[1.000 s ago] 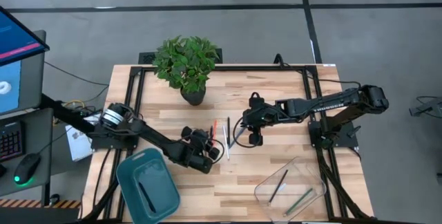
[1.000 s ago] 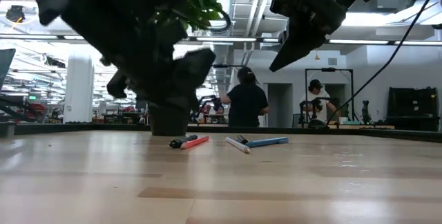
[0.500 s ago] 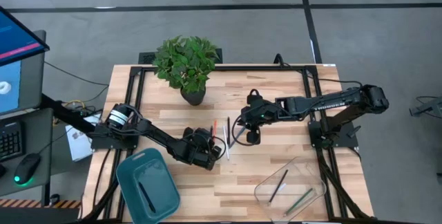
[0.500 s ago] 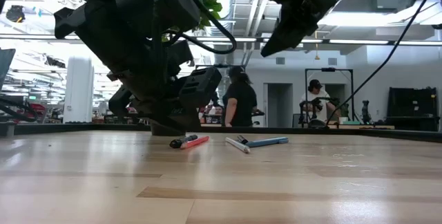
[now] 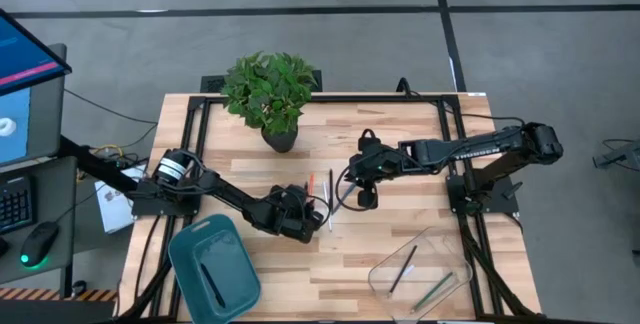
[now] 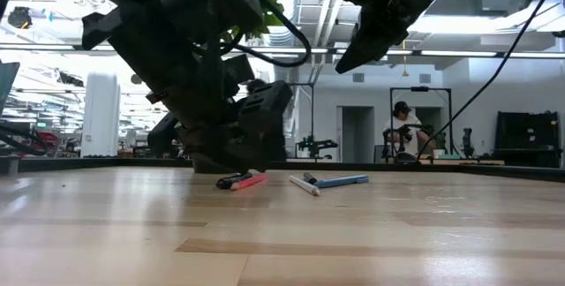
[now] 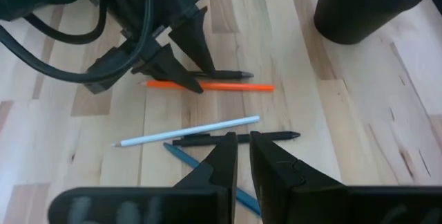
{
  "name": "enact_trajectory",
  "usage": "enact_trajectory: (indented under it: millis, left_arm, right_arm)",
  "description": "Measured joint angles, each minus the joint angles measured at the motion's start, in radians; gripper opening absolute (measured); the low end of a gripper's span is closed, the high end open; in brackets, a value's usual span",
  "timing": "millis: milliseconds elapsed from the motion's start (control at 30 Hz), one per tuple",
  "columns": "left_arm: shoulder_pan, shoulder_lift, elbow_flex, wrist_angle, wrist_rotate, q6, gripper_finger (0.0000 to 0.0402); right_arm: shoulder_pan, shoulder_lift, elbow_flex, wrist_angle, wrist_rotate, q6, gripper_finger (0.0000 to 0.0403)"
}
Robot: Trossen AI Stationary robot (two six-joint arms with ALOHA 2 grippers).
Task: Sort pens & pencils
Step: Put the left black pen into the blue bin
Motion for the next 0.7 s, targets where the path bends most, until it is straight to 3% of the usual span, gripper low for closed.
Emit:
enact_trajectory:
  millis: [500,700]
  left_arm:
    - [0.002,0.000,-0.001,-0.168,-0.027,-0.088,0.0128]
    - [0.001,0.000,-0.001,-0.163,-0.005,-0.099,0.0128]
  right_arm:
    - [0.000,0.000,0.000,0.000,0.000,0.006,0.0063]
    - [0.000,0.000,0.000,0.000,0.000,0.006,0.0063]
